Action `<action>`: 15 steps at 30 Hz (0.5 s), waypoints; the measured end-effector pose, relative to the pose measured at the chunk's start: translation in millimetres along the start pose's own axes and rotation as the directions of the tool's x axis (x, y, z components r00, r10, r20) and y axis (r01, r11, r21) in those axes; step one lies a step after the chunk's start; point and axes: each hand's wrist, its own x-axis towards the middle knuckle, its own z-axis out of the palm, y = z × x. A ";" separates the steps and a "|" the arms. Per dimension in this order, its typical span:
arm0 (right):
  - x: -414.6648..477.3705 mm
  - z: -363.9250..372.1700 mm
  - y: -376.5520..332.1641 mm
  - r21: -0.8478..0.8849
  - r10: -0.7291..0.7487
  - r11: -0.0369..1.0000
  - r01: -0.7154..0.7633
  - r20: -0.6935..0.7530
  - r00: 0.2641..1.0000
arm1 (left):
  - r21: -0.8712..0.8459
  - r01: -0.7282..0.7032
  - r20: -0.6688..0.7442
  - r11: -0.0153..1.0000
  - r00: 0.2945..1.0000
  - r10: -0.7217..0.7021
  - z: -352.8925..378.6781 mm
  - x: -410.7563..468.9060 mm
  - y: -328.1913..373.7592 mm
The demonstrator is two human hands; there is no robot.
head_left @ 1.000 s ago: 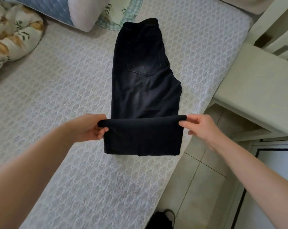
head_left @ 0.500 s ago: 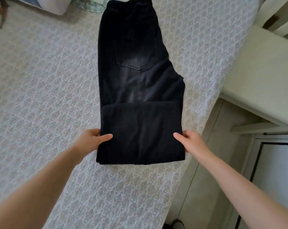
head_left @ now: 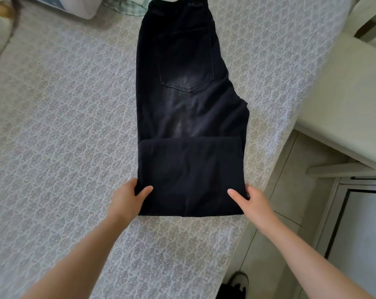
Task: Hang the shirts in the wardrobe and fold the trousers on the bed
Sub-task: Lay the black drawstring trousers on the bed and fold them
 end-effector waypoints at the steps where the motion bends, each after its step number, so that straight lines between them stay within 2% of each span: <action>1: 1.5 -2.4 -0.3 -0.018 0.026 1.000 -0.026 -0.003 1.000 | 0.018 0.035 -0.046 0.999 0.998 -0.034 -2.0 1.1 0.6; 4: 6.9 -12.5 -2.0 -0.114 0.063 0.992 -0.063 -0.001 0.998 | -0.020 0.090 -0.161 0.996 0.983 -0.092 -4.9 0.4 8.0; 8: 15.9 -21.6 -8.3 -0.118 0.114 0.988 -0.100 0.118 0.986 | 0.286 -0.077 -0.319 0.955 0.932 0.170 6.0 -0.2 40.9; 10: 18.7 -23.1 -11.1 -0.123 0.148 0.984 -0.128 0.171 0.974 | 0.332 -0.202 -0.304 0.921 0.902 0.307 14.4 -1.5 66.9; 12: 22.0 -25.8 -13.6 -0.223 0.136 0.970 -0.093 0.189 0.972 | 0.396 -0.332 -0.246 0.856 0.860 0.448 21.0 3.6 89.9; 15: 28.5 -33.8 -22.9 -0.375 0.058 0.927 -0.002 0.138 0.989 | 0.453 -0.519 -0.044 0.724 0.799 0.600 30.4 18.9 118.5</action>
